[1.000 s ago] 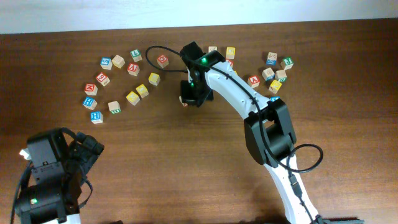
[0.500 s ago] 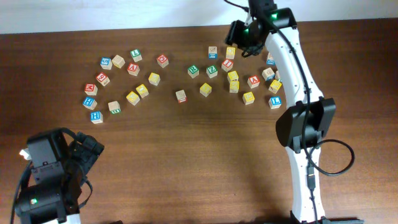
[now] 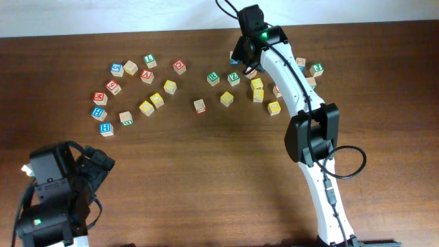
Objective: Spell out ICRA
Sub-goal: 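Lower the right gripper and grasp the red-lettered I block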
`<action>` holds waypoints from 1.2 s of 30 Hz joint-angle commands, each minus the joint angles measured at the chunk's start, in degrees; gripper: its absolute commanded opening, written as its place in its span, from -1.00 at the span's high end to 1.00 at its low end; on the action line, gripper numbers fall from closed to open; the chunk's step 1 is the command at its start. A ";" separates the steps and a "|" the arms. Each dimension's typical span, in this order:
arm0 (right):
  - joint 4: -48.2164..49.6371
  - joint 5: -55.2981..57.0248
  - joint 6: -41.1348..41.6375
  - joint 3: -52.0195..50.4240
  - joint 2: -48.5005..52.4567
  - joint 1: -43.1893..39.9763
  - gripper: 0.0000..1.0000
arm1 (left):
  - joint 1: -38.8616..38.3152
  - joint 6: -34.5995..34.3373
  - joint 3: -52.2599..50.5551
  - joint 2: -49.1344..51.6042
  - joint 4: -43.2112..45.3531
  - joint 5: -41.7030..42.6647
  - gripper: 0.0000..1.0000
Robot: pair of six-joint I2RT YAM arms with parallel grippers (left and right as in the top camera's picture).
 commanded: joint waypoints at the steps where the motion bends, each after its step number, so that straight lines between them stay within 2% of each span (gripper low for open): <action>1: -0.02 1.51 1.14 -0.63 2.75 0.07 -0.22 | 0.28 -0.55 0.00 -0.24 -0.09 0.39 -0.98; 3: 0.22 1.55 1.11 -0.70 3.21 0.04 -0.10 | 0.28 -0.55 0.00 -0.24 -0.09 0.39 -0.98; 8: 1.44 1.53 1.11 -1.29 3.52 0.07 -0.09 | 0.28 -0.57 0.00 -0.24 -0.09 0.39 -0.98; 12: 1.49 1.51 1.14 -1.33 3.67 0.07 0.03 | 0.28 -0.57 0.00 -0.24 -0.09 0.39 -0.98; 28: -0.09 2.51 1.14 -1.33 6.34 1.07 0.00 | 0.28 -0.55 0.00 -0.24 -0.09 0.39 -0.98; 34: -0.31 2.32 1.11 -1.31 6.38 1.07 0.16 | 0.28 -0.55 0.00 -0.24 -0.09 0.39 -0.98; 36: -0.35 1.88 1.09 -1.27 6.23 1.03 0.28 | 0.28 -0.55 0.00 -0.24 -0.09 0.39 -0.98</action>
